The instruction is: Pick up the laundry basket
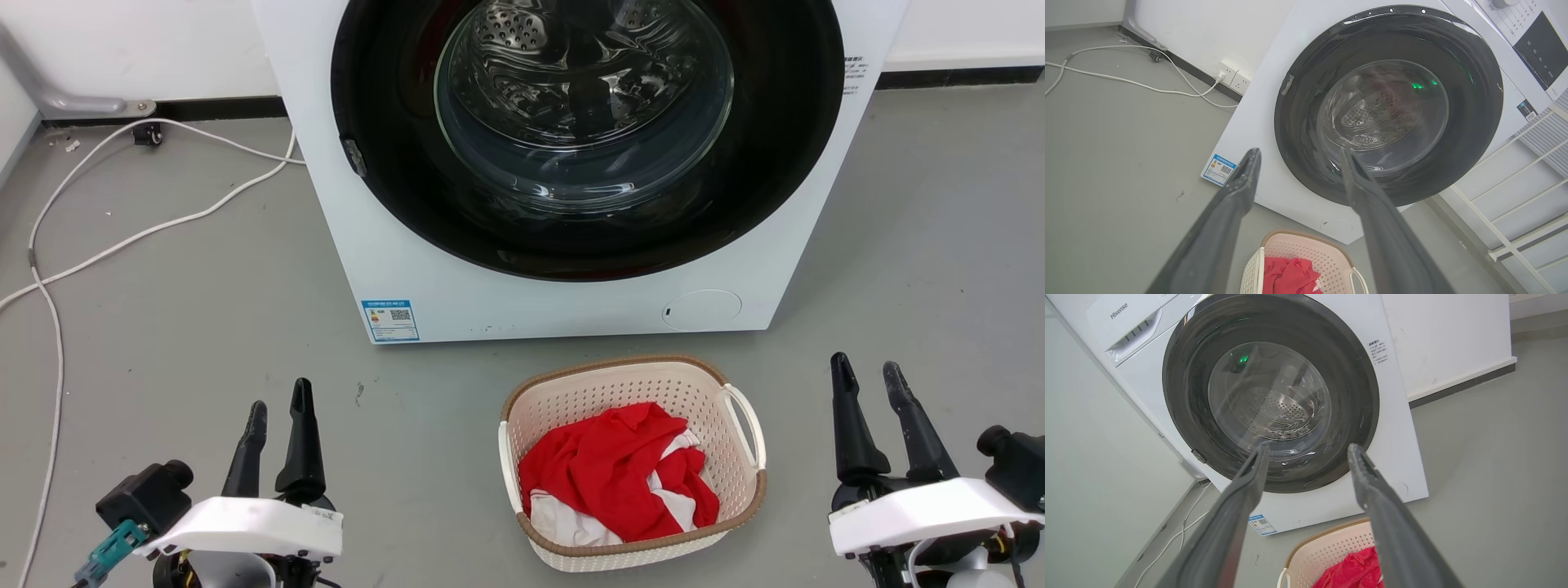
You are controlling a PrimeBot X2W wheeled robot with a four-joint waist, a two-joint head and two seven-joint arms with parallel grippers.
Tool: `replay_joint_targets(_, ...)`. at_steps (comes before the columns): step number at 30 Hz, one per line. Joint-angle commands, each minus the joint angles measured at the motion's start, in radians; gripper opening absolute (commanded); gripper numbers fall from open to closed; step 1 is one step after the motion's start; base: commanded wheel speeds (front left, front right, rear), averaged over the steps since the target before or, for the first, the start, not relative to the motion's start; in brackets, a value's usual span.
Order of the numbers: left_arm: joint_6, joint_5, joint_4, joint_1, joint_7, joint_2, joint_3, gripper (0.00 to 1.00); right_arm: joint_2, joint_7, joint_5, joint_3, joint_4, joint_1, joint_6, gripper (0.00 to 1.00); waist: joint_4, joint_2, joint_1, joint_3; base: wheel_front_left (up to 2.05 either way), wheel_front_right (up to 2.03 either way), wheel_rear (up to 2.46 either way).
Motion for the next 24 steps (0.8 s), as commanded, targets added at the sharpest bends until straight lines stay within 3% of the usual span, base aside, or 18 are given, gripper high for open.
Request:
replay_joint_targets(1, 0.003, 0.032, -0.017, 0.002, -0.01, 0.004, -0.002, 1.0, -0.002, -0.011, -0.037, 0.002, -0.019, -0.001, 0.0, 1.0, 0.0, -0.0001, 0.0, 0.0, 0.0, 0.0, 0.0)
replay_joint_targets(24, 0.014, 0.268, -0.025, 0.022, -0.069, 0.005, -0.015, 1.0, -0.003, -0.069, -0.293, -0.005, -0.061, 0.025, 0.0, 1.0, -0.001, 0.0, 0.0, 0.004, 0.0, 0.0, 0.0)
